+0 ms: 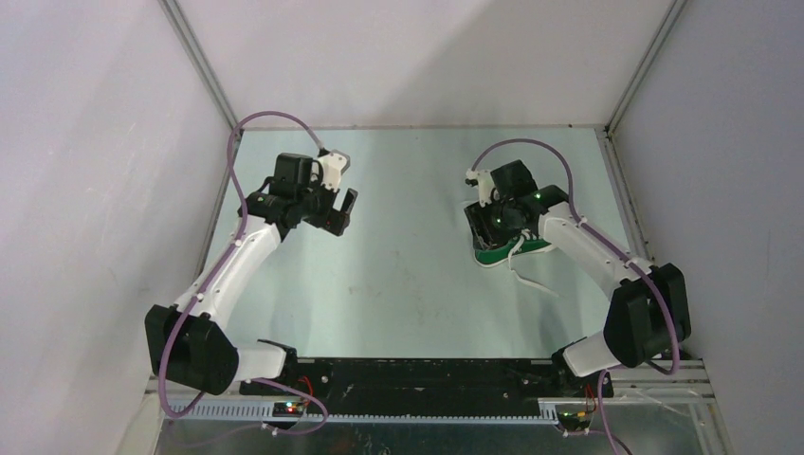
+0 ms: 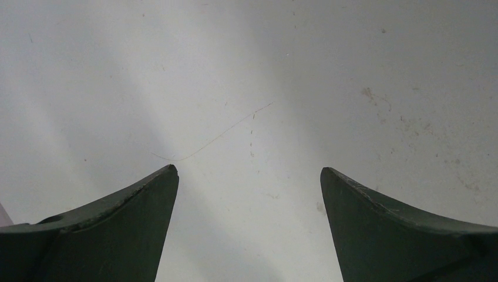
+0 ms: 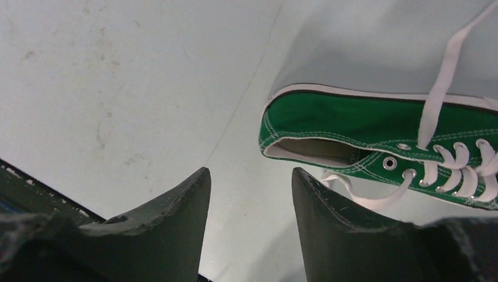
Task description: Tie the shoes
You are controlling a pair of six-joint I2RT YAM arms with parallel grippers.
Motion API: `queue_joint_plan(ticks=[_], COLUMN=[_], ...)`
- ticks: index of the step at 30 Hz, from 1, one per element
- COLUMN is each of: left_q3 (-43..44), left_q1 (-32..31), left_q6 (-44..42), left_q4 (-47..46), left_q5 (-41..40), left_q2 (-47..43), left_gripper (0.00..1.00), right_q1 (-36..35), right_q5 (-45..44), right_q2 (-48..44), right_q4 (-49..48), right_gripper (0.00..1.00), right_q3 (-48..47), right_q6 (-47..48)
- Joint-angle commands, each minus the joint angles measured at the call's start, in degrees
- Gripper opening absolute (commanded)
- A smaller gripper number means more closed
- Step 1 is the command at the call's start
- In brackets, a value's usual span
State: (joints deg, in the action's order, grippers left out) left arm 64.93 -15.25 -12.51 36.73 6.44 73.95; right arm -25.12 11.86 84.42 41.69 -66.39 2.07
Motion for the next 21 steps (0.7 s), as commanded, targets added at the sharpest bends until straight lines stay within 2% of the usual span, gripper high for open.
queue_joint_plan(ticks=[1, 12, 14, 16, 19, 21], left_q3=[0.35, 1.28, 1.26, 0.87, 0.09, -0.31], left_q1=[0.13, 0.13, 0.08, 0.10, 0.13, 0.13], left_q6=[0.05, -0.17, -0.25, -0.38, -0.57, -0.63], left_q4=[0.01, -0.50, -0.44, -0.70, -1.03, -1.19], left_q5=[0.37, 0.09, -0.06, -0.28, -0.75, -1.00], left_q2=[-0.18, 0.51, 0.35, -0.01, -0.82, -1.38], left_gripper=[0.98, 0.98, 0.98, 0.99, 0.99, 0.99], right_q1=[-0.12, -0.03, -0.31, -1.23, -3.13, -5.31], right_q5=[-4.09, -4.36, -3.68, -3.04, -2.00, -0.02], right_q2=[0.83, 7.69, 9.01, 10.53, 12.60, 14.53], right_q4=[-0.80, -6.06, -6.11, -5.82, -6.32, -5.16], right_gripper=[0.55, 0.45, 0.38, 0.27, 0.01, 0.00], right_q3=[0.83, 0.77, -0.09, -1.40, -3.50, -6.58], right_q6=[-3.71, -2.25, -0.34, 1.80, 5.29, 9.32])
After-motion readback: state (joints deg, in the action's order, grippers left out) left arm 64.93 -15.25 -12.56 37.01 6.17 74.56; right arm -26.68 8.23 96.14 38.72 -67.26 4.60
